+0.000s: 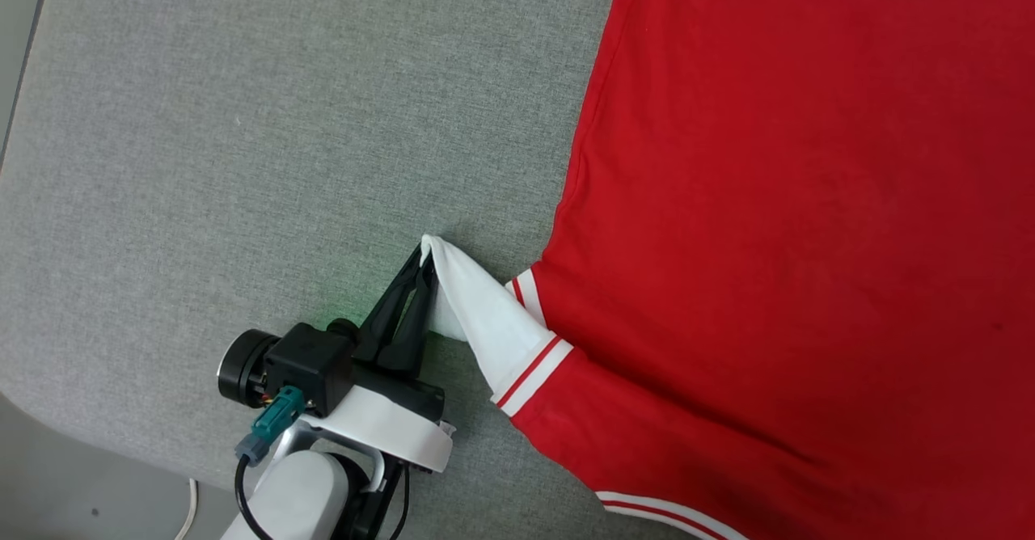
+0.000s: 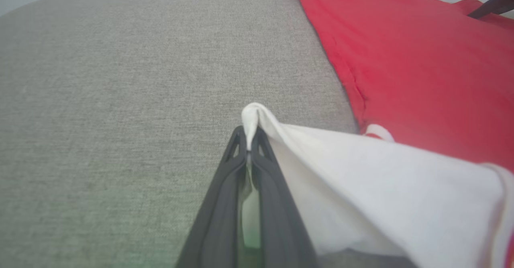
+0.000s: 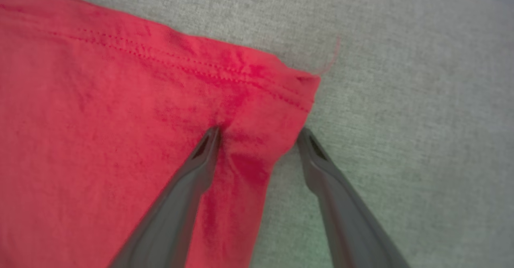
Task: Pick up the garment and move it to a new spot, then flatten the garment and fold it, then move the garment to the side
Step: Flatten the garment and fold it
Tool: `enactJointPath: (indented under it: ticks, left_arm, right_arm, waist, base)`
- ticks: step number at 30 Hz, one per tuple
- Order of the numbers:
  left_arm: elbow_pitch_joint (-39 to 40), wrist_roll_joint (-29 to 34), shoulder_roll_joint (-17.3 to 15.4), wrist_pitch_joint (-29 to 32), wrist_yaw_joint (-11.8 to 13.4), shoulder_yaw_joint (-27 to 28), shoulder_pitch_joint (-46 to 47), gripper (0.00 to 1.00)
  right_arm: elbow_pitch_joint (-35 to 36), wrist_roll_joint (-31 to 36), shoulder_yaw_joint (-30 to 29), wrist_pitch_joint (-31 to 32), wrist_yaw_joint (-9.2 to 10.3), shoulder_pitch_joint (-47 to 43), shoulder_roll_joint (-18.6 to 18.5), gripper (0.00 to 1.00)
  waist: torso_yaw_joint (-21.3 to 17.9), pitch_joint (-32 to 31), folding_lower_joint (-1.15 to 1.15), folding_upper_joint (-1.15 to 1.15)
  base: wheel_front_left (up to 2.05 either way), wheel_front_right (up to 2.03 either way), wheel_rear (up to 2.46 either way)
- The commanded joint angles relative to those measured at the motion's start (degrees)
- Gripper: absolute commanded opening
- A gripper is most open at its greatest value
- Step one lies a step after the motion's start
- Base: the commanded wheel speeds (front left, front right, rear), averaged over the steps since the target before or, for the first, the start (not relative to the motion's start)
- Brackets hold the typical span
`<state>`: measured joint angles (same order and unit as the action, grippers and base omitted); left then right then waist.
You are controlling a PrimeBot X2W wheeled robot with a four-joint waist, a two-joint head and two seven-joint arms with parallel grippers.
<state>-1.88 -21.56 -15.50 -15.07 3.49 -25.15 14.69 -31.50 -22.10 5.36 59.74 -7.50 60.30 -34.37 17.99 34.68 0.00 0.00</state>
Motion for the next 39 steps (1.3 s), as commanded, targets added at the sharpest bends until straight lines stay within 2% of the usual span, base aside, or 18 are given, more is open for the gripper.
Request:
enactJointPath:
  ticks: [1, 2, 3, 4, 10, 13, 19, 24, 29, 34, 39]
  left_arm:
    - [-0.3, 0.6, 0.5, -0.1, -0.7, 0.8, 0.6, 0.00]
    - [-0.5, 0.8, 0.8, -0.1, -0.9, 1.1, 0.6, 0.00]
    - [-0.6, 1.0, 1.0, -0.1, -1.2, 1.4, 0.5, 0.00]
    - [-1.2, 1.7, 1.5, -0.1, -1.9, 2.5, 0.0, 0.00]
    - [-2.6, 2.6, 2.7, -0.1, -2.8, 4.5, -1.7, 0.00]
    - [-3.0, 3.0, 2.9, -0.1, -3.3, 5.3, -3.1, 0.00]
    - [-4.1, 3.9, 2.6, -0.1, -3.6, 7.3, -6.2, 0.00]
    - [-4.9, 4.1, 2.2, -0.1, -3.4, 8.6, -9.4, 0.00]
    - [-5.4, 3.9, 1.8, -0.1, -2.9, 9.8, -12.5, 0.00]
    - [-5.7, 3.7, 1.4, -0.1, -2.4, 10.5, -15.0, 0.00]
    - [-5.6, 3.2, 0.9, -0.1, -1.9, 11.7, -17.4, 0.00]
  right_arm:
    - [-2.6, 0.1, 0.9, 0.6, 0.02, -4.3, 0.8, 1.00]
    - [-3.1, -0.1, 0.7, 0.6, 0.02, -4.8, 0.7, 1.00]
    - [-3.1, 0.0, 0.8, 0.4, 0.02, -5.0, 0.6, 0.46]
    - [-2.7, 0.0, 0.9, -0.6, 0.03, -4.5, 0.2, 0.00]
    - [-0.6, -1.7, 0.9, -6.8, 0.03, -1.5, 0.1, 0.00]
    - [0.7, -2.9, 3.0, -10.8, 0.03, -1.8, -0.2, 0.00]
    - [4.9, -7.4, 9.3, -16.9, 0.04, -6.6, -4.3, 0.00]
    - [9.8, -12.0, 11.7, -21.3, 0.04, -14.5, -8.0, 0.00]
    - [16.1, -15.4, 11.3, -24.0, 0.04, -25.1, -11.5, 0.00]
    - [20.2, -17.2, 8.2, -24.9, 0.03, -35.6, -12.9, 0.00]
    - [23.4, -18.5, 1.8, -25.7, 0.03, -49.8, -11.9, 0.00]
  waist:
    - [0.2, 0.3, 0.00, 0.00]
    - [0.3, 0.4, 0.00, 0.00]
    - [0.2, 0.4, 0.00, 0.00]
    - [0.1, 0.1, 0.00, 0.00]
    - [-1.3, -2.8, 0.00, 0.00]
    - [-2.4, -5.3, 0.00, 0.00]
    - [-4.7, -11.2, 0.00, 0.00]
    - [-6.9, -16.3, 0.00, 0.00]
    - [-9.1, -20.4, 0.00, 0.00]
    - [-11.1, -23.0, 0.00, 0.00]
    - [-13.2, -25.1, 0.00, 0.00]
  base:
    - [0.00, 0.00, 0.00]
    - [0.00, 0.00, 0.00]
    - [0.00, 0.00, 0.00]
    - [0.00, 0.00, 0.00]
    - [0.00, 0.00, 0.00]
    - [0.00, 0.00, 0.00]
    - [0.00, 0.00, 0.00]
    - [0.00, 0.00, 0.00]
    - [0.00, 0.00, 0.00]
    - [0.00, 0.00, 0.00]
    - [0.00, 0.00, 0.00]
